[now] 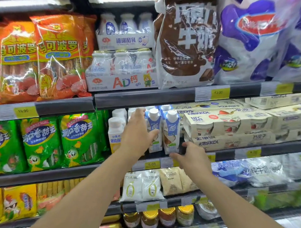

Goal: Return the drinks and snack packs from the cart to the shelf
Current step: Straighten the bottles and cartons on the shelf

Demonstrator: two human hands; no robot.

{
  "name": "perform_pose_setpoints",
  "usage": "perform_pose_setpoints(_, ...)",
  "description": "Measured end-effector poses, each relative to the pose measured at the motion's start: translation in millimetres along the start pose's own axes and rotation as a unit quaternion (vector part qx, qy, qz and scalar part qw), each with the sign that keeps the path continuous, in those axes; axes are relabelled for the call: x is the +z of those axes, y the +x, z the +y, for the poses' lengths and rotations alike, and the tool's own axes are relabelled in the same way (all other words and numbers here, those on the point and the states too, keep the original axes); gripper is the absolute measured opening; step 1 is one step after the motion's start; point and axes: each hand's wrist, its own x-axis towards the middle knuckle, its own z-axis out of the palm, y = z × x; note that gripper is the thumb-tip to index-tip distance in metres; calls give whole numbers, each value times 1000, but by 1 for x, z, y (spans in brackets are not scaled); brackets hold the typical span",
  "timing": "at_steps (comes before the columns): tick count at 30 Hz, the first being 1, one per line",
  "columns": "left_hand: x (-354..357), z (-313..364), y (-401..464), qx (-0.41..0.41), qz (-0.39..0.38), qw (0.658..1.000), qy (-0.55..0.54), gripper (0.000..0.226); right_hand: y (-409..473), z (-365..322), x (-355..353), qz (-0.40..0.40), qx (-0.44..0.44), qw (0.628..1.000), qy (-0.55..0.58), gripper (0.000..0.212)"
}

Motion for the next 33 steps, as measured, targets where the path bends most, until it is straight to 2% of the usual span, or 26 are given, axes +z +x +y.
perform_pose_setpoints(3,2,3,13,-50,-23,998,-7,64,7,0,-2,-2,-14,1000,-25,48)
perform_pose_setpoints(7,2,6,24,-94,-66,993,-20,44,15,-2,-1,-1,-28,999,-34,48)
perform_pose_setpoints(11,2,12,30,-124,-91,985,-77,35,20,-2,3,-2,-37,999,-36,45)
perform_pose_setpoints(16,0,16,32,-151,-113,976,-110,58,24,-1,6,-7,-43,999,-25,39)
perform_pose_setpoints(26,-11,18,24,-109,-123,983,-81,62,28,2,15,15,-41,999,-9,33)
perform_pose_setpoints(33,-12,18,23,-117,-118,983,-79,62,31,1,17,23,-32,999,-25,34)
